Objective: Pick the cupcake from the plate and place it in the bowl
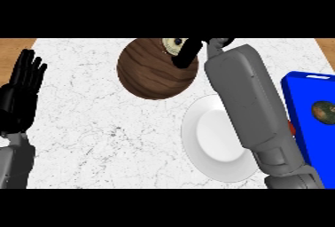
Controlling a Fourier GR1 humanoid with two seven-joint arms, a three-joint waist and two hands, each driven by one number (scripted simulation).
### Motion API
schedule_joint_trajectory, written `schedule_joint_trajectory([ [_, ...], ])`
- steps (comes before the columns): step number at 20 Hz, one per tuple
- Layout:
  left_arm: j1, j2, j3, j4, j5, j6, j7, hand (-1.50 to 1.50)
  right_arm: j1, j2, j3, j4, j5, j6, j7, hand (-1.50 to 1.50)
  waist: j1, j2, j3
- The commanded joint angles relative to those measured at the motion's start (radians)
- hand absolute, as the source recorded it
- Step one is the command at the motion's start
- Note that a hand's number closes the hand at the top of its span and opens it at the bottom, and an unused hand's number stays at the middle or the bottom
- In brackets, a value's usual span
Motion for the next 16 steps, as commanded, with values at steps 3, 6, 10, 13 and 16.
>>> schedule_joint_trajectory([
  [3, -0.015, 0.004, 0.000, -0.024, 0.005, 0.002, 0.034, 0.00, -0.028, 0.011, 0.119, 0.269, 0.044, -0.227, -0.042, 1.50, 0.013, 0.004, 0.000],
  [6, -0.061, 0.008, 0.006, 0.054, -0.001, -0.008, -0.012, 0.00, -0.056, 0.011, 0.152, 0.412, 0.051, -0.281, -0.052, 1.50, 0.018, 0.012, -0.001],
  [10, -0.011, -0.003, -0.004, 0.002, 0.010, -0.026, -0.020, 0.00, -0.075, 0.011, 0.097, 0.534, -0.039, -0.430, -0.008, -1.50, 0.044, 0.015, 0.000],
  [13, -0.059, 0.002, -0.001, 0.056, -0.008, -0.008, -0.018, 0.00, -0.046, 0.011, 0.050, 0.571, -0.131, -0.475, -0.110, -1.50, 0.034, 0.018, 0.001],
  [16, -0.075, -0.003, -0.020, 0.011, 0.009, -0.019, 0.036, 0.00, -0.037, 0.011, 0.073, 0.565, -0.264, -0.574, -0.155, -1.50, 0.070, 0.016, 0.002],
])
